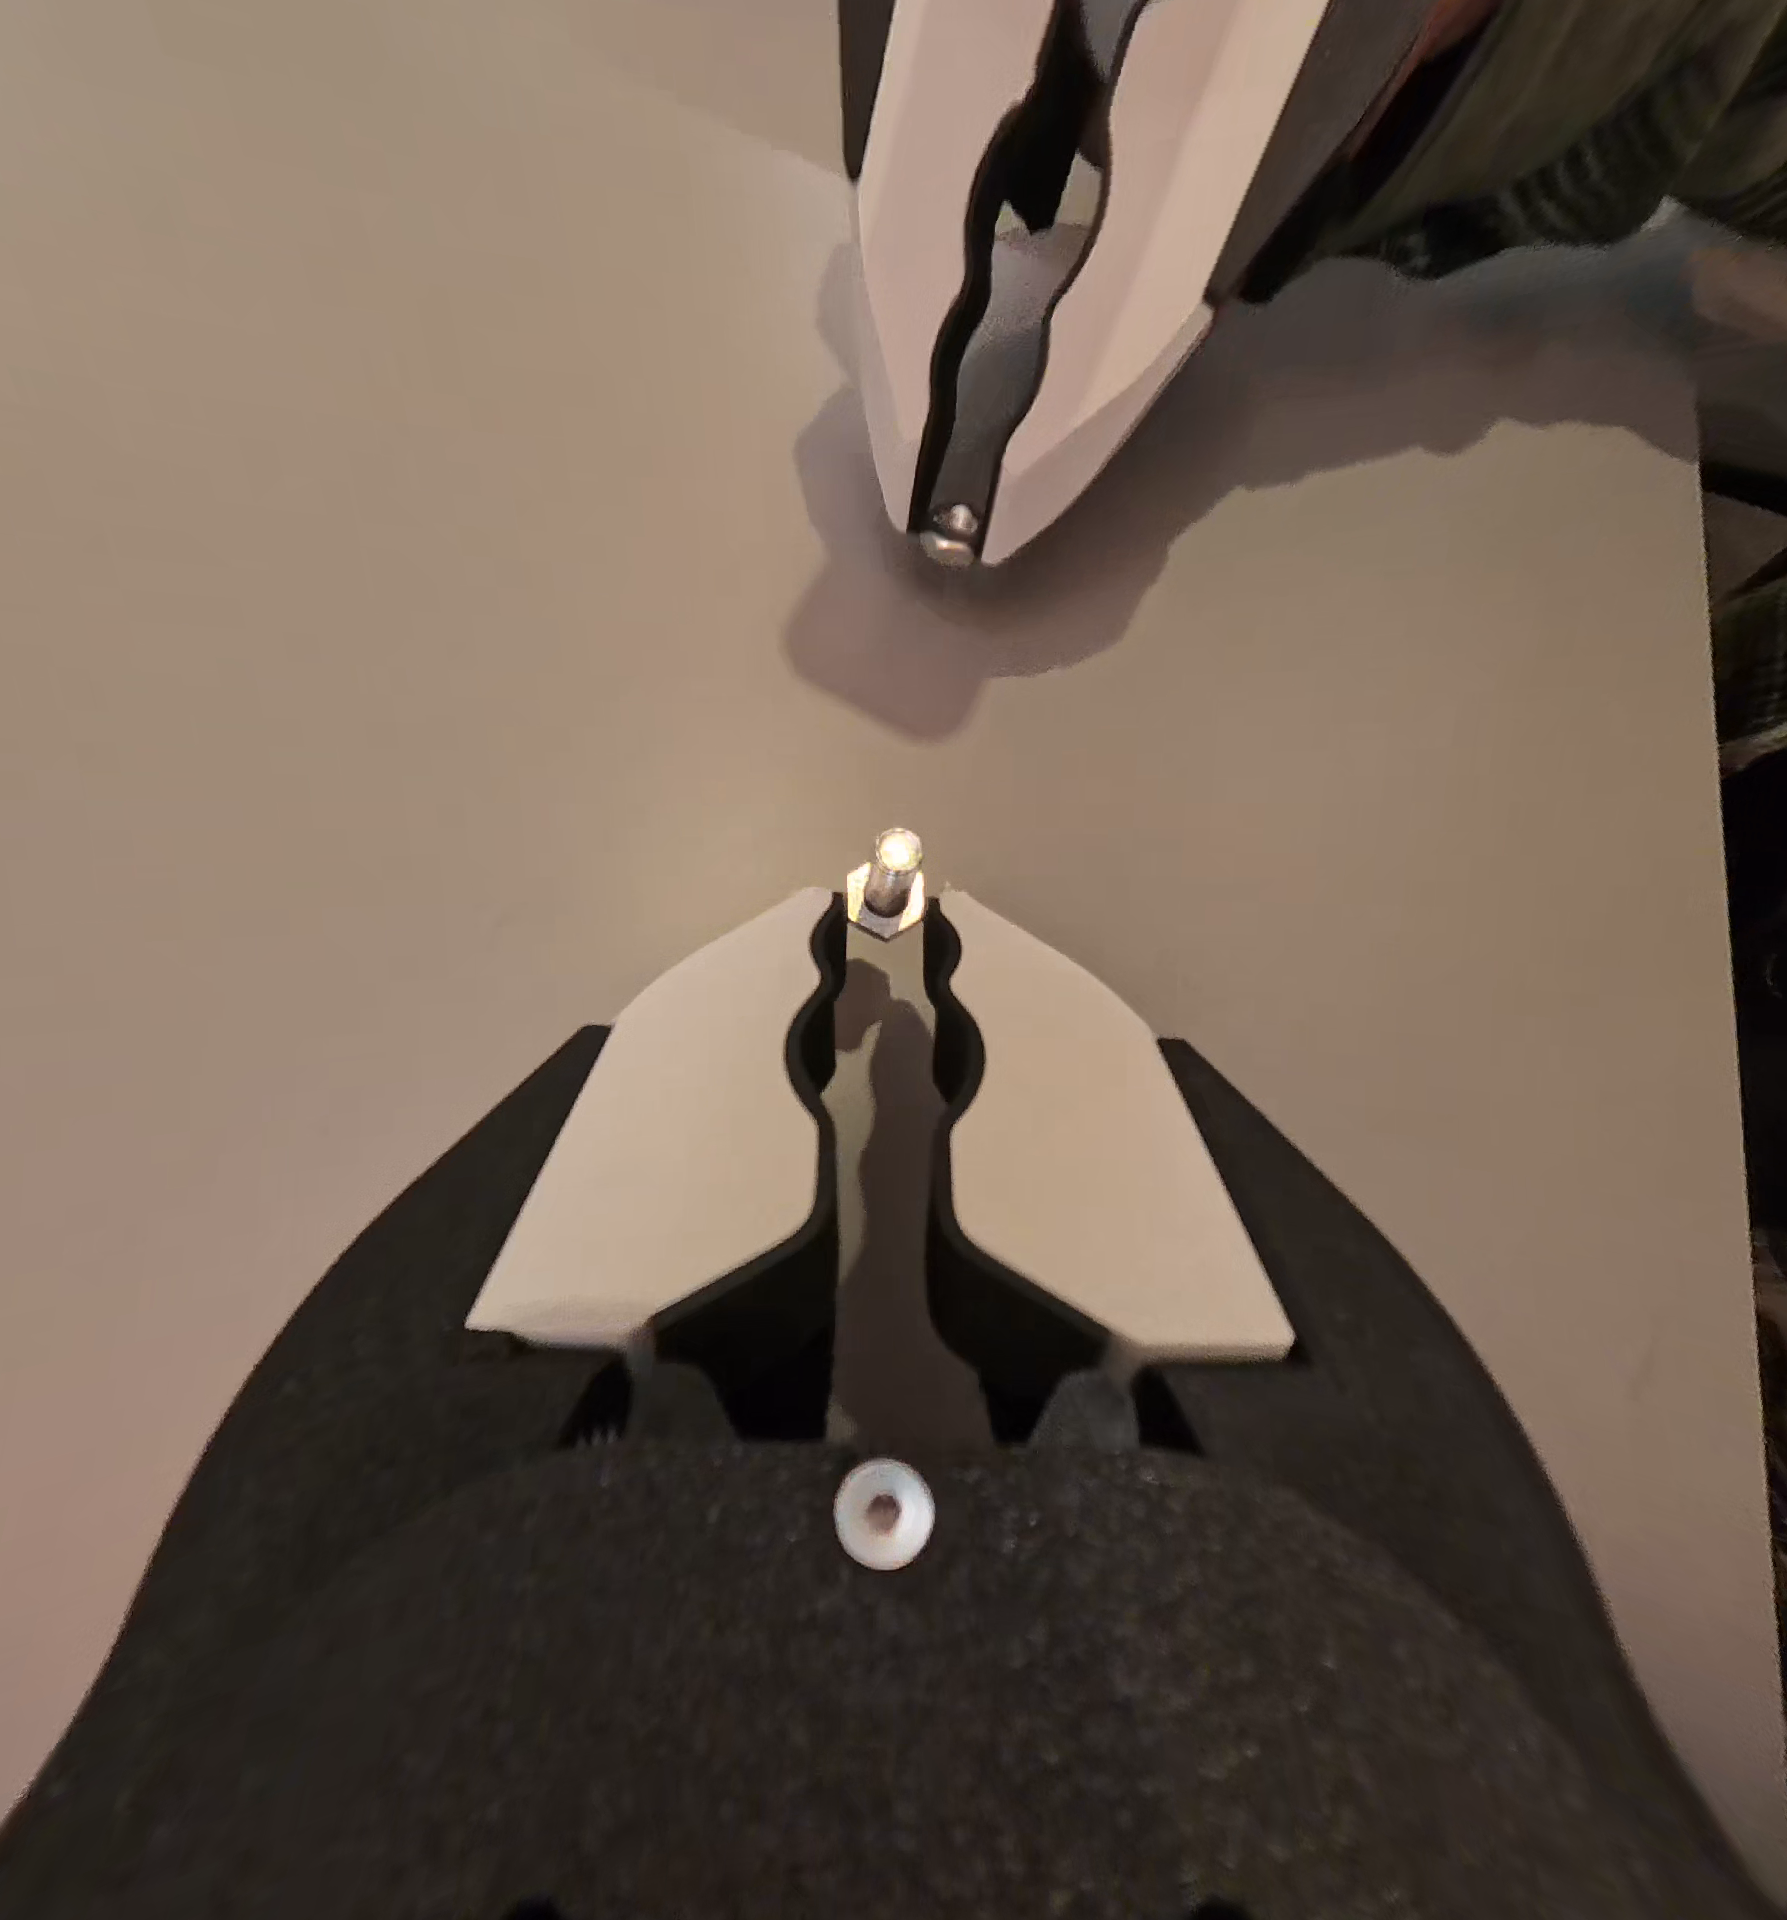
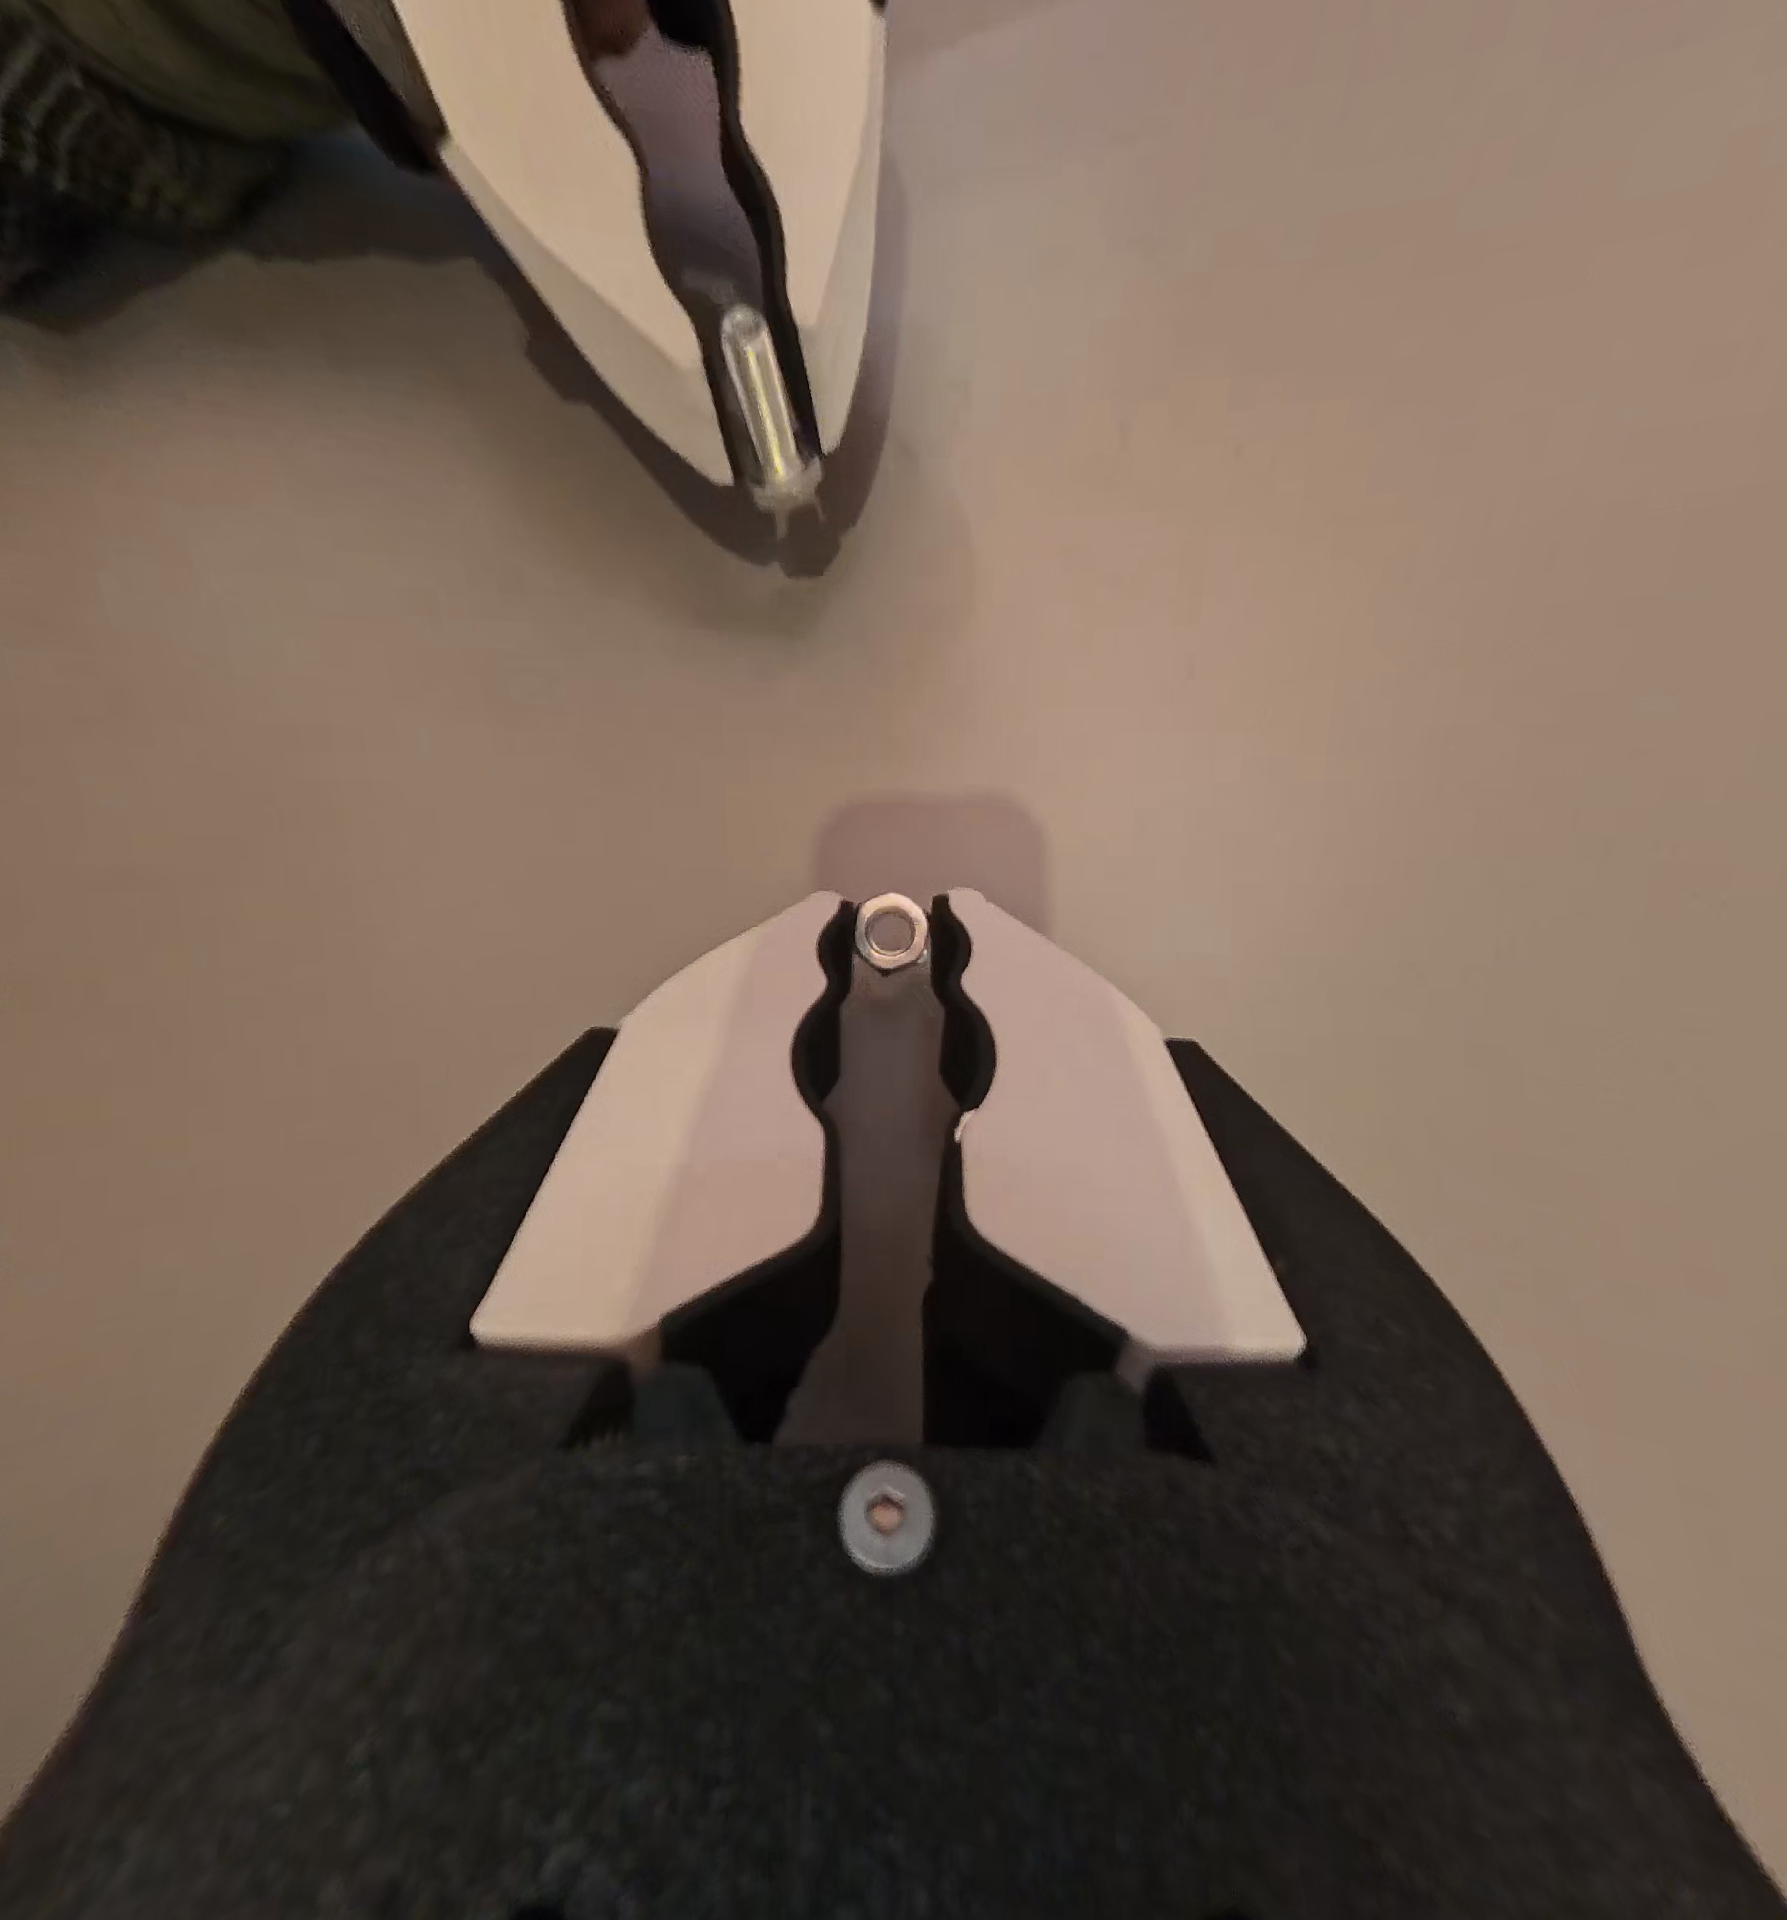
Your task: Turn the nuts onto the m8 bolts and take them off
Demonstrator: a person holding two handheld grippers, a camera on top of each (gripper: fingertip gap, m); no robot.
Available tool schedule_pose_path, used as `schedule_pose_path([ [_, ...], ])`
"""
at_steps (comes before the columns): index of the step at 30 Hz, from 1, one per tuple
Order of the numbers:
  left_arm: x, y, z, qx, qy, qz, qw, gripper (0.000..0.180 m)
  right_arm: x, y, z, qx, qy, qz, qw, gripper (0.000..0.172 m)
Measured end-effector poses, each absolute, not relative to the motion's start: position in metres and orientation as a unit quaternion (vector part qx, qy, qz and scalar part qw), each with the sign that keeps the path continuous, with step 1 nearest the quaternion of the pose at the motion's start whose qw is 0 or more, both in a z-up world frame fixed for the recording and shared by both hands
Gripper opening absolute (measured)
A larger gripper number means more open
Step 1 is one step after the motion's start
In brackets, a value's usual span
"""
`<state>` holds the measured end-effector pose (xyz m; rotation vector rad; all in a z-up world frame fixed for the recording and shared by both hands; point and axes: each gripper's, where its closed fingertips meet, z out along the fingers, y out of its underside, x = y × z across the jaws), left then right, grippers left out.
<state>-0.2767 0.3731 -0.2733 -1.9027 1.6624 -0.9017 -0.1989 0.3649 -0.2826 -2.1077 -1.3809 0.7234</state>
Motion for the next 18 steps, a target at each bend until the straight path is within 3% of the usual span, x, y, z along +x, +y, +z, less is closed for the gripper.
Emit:
schedule_pose_path([
  [18, -0.230, 0.349, -0.251, -0.672, 0.639, -0.311, 0.206, 0.013, -0.220, 0.342, -0.203, -0.716, -0.578, 0.277, 0.276, 0.014],
])
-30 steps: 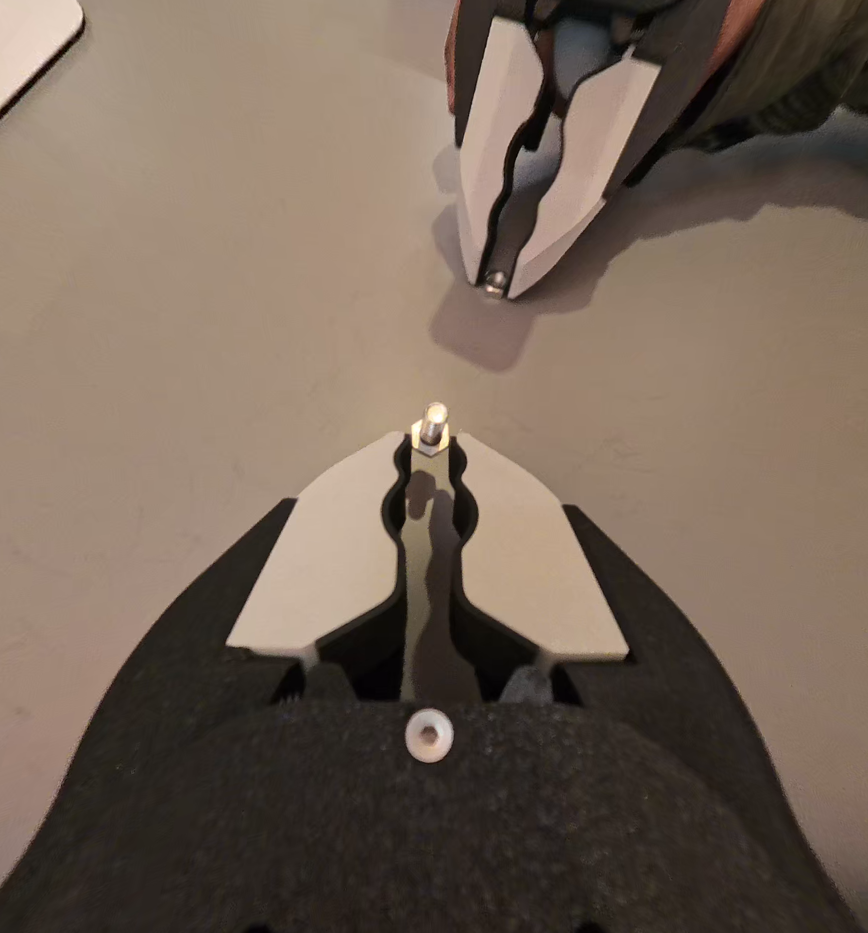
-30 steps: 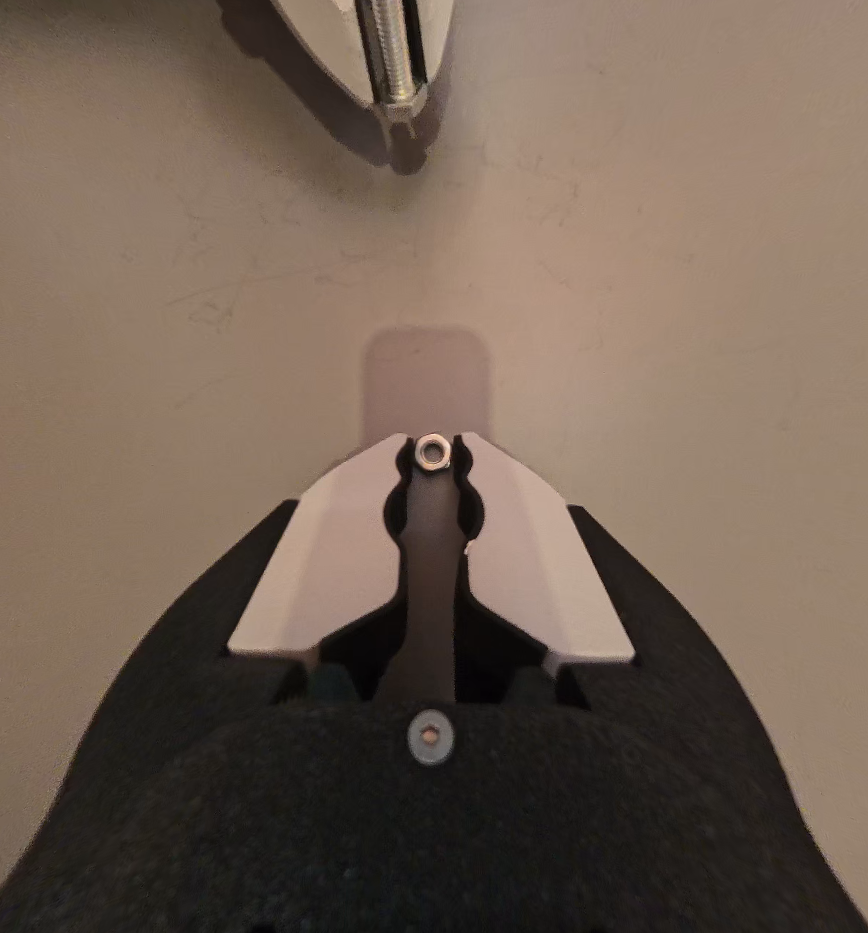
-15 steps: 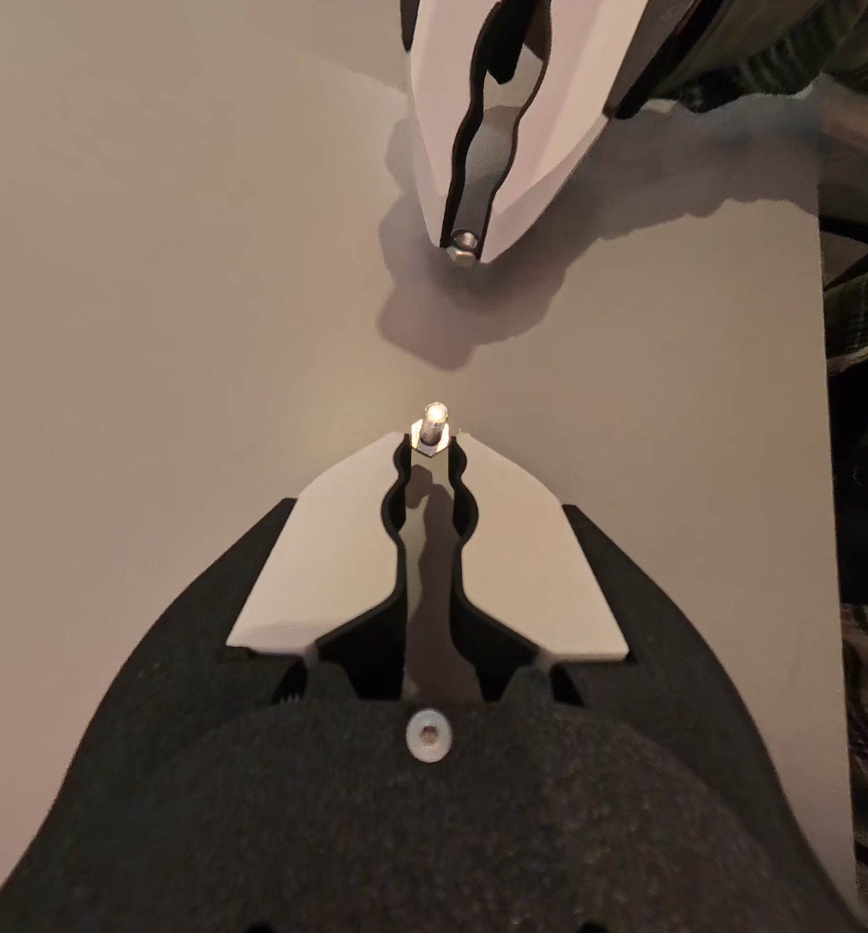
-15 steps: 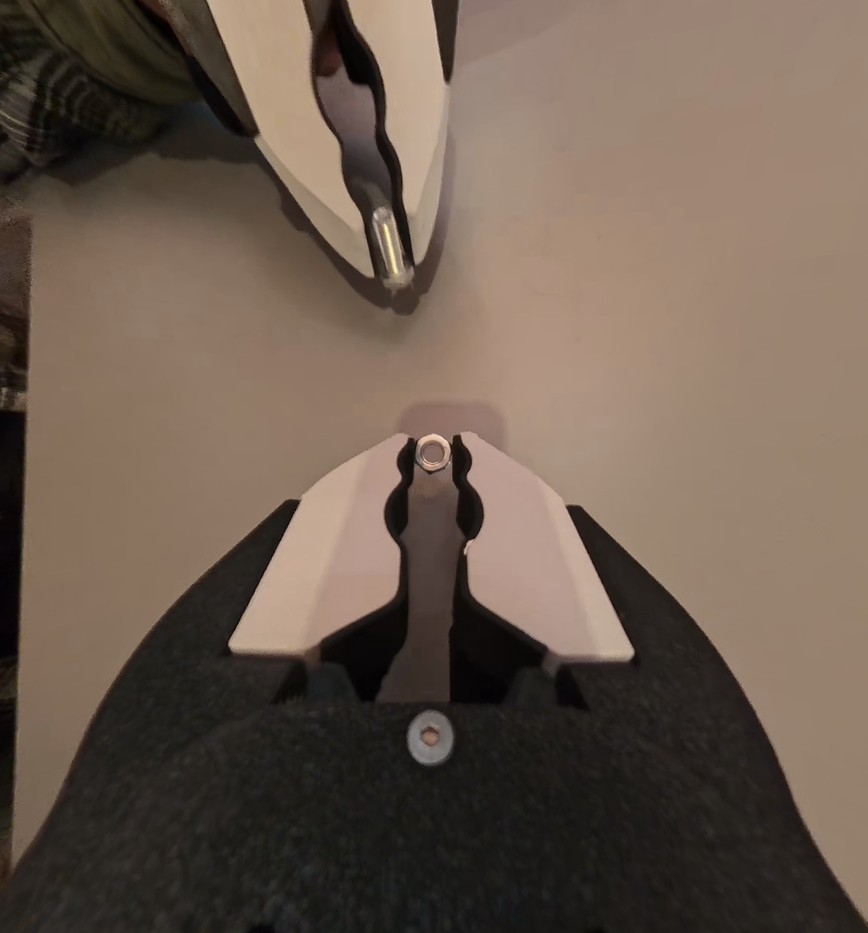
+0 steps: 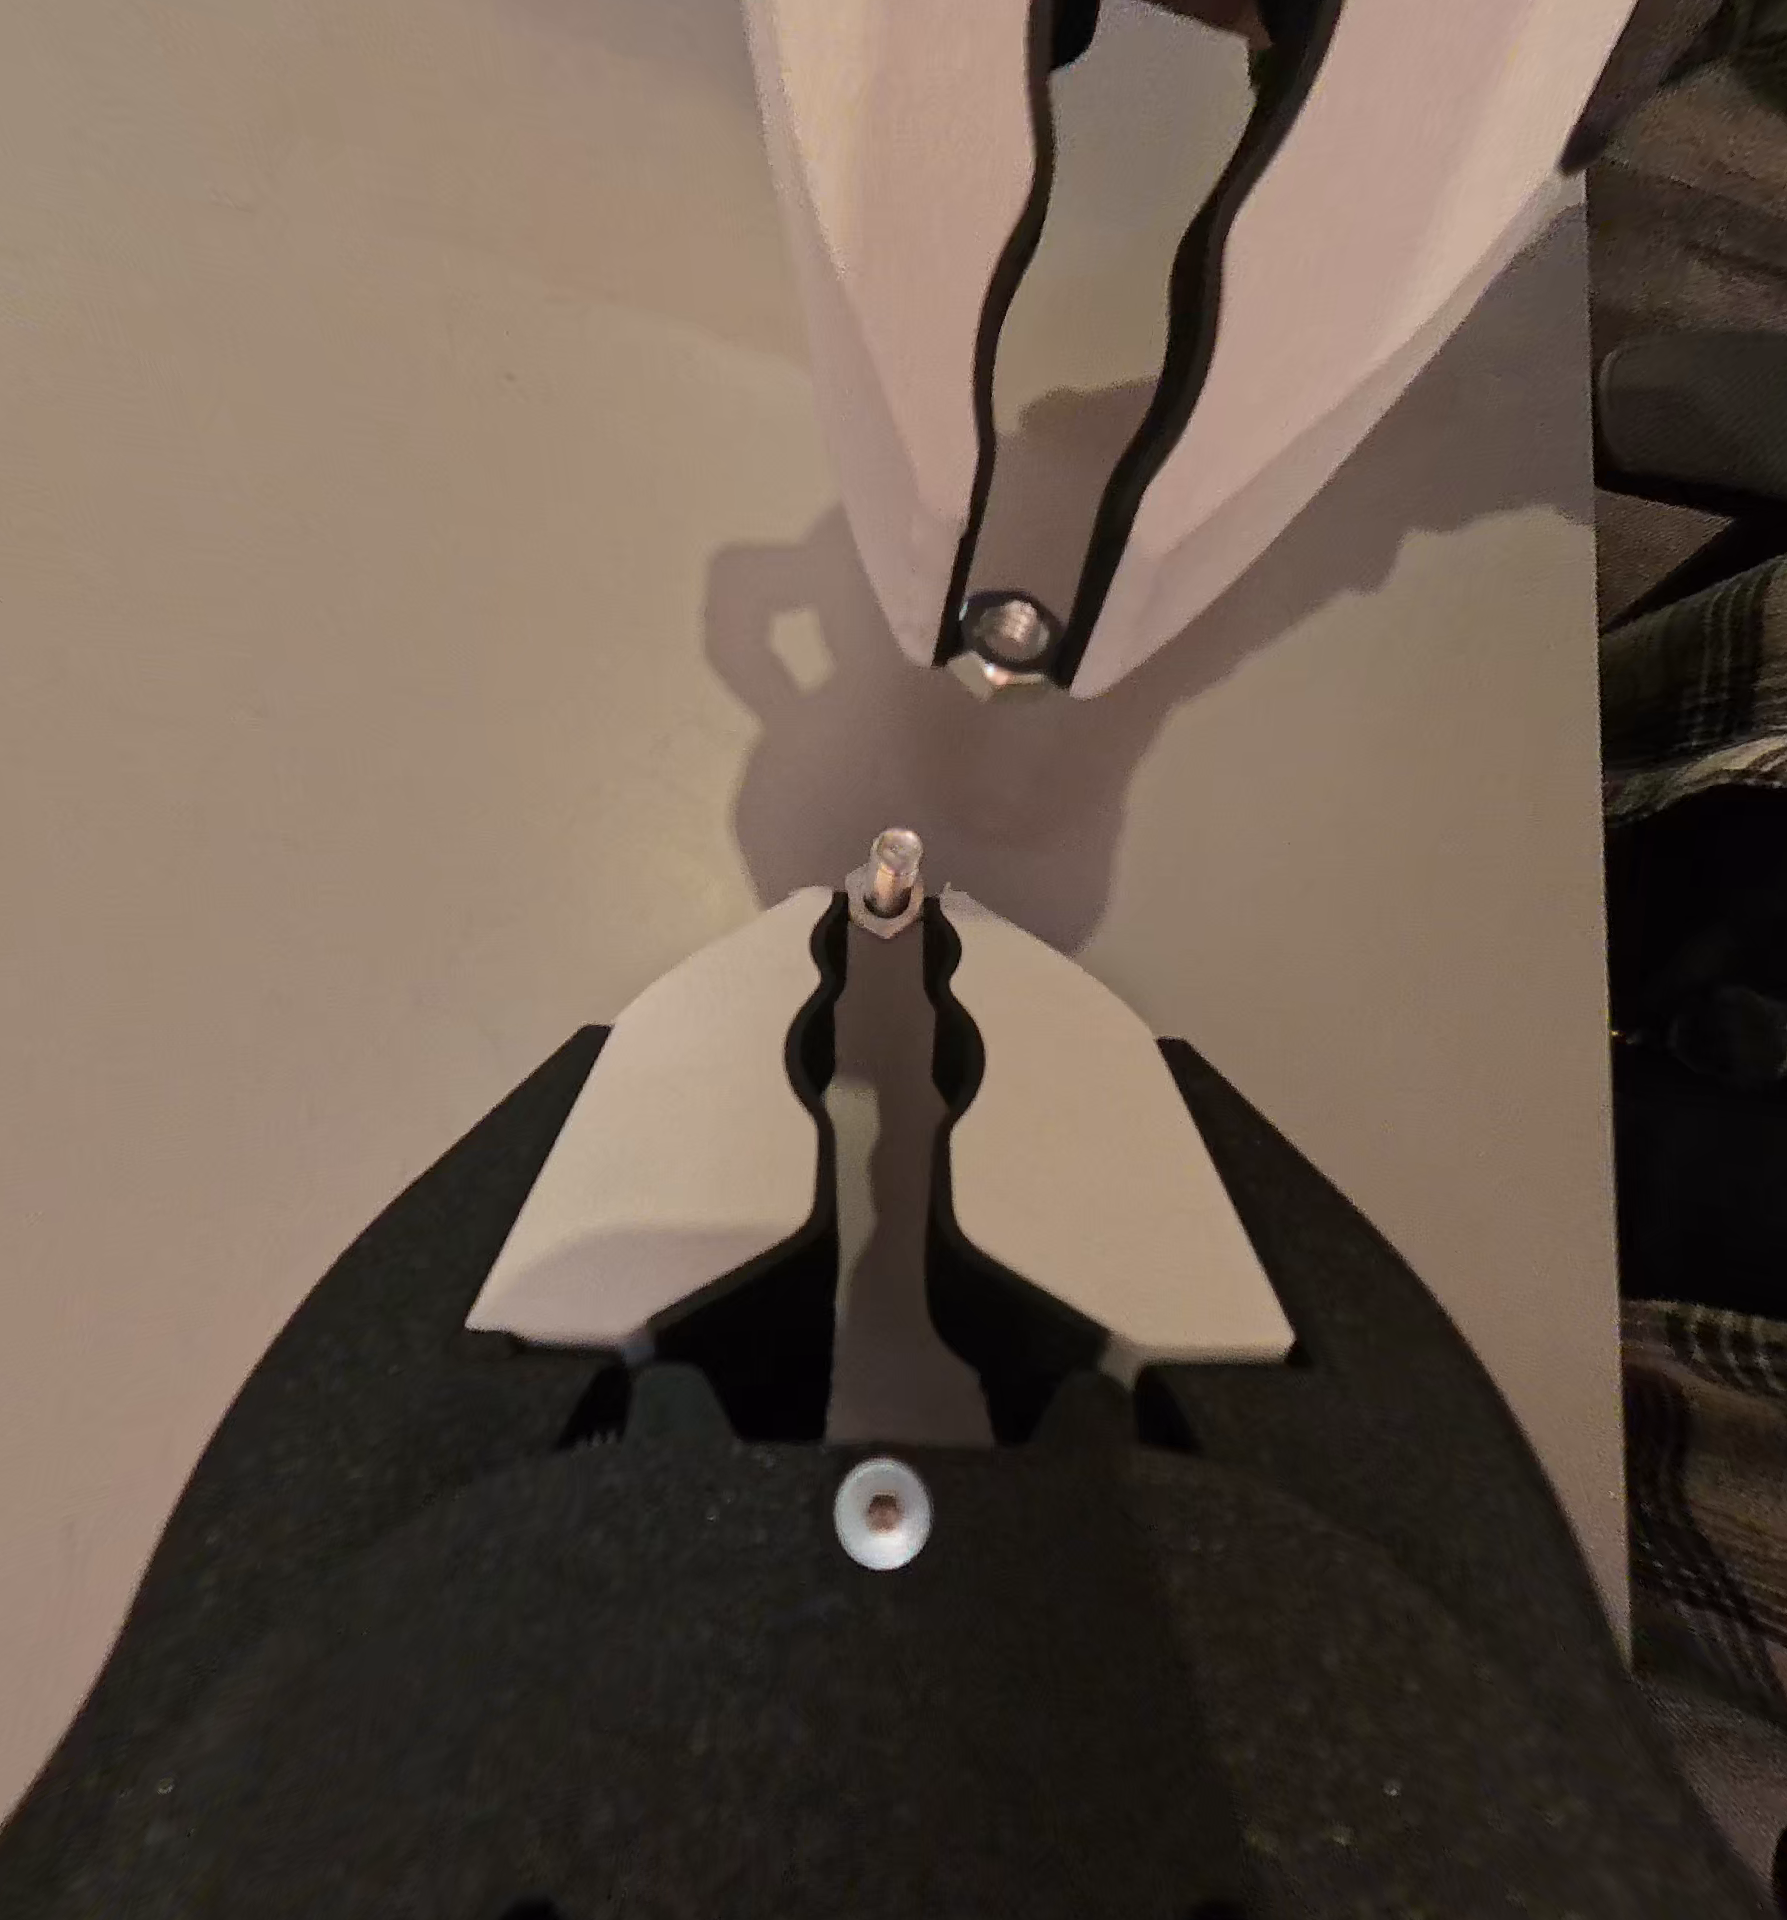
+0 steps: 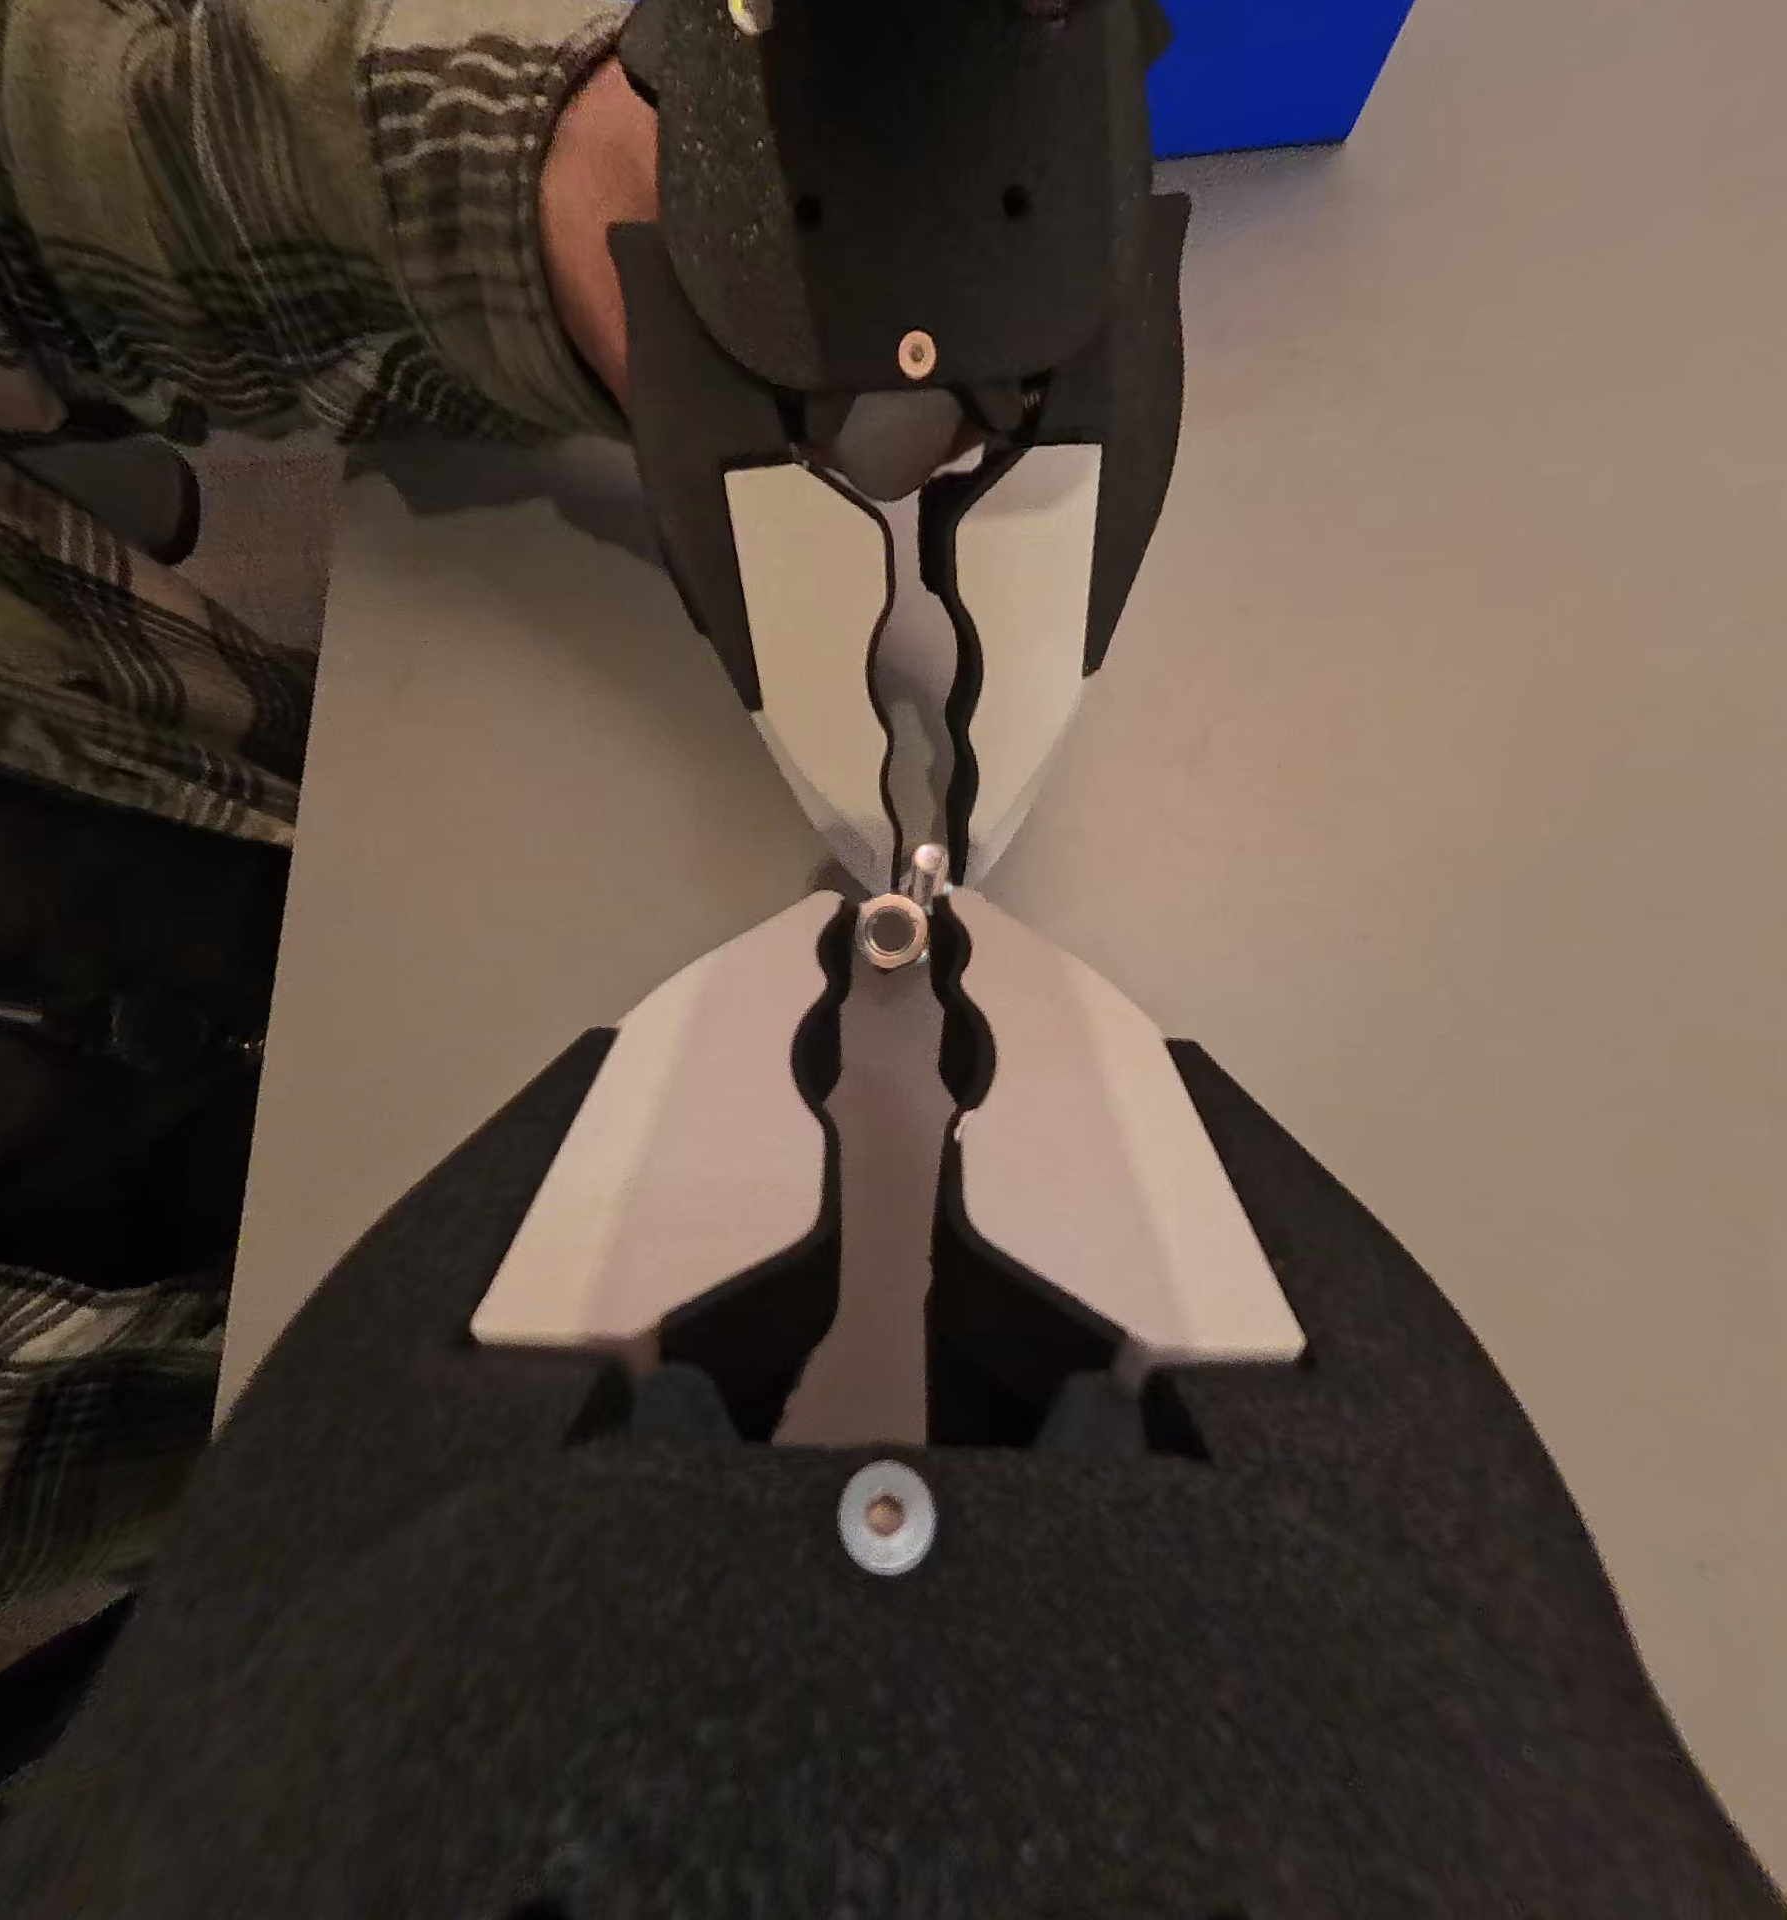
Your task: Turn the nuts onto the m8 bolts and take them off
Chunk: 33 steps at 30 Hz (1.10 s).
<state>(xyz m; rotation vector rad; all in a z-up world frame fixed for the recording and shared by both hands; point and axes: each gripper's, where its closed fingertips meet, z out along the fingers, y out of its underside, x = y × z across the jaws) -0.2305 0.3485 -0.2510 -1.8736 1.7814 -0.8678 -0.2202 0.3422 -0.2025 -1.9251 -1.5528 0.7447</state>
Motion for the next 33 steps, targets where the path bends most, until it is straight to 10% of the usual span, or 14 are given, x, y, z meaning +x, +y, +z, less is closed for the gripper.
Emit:
schedule_pose_path([
  [33, -0.213, 0.341, -0.226, -0.663, 0.623, -0.346, 0.229, 0.014, -0.223, 0.345, -0.200, -0.709, -0.626, 0.232, 0.224, 0.014],
])
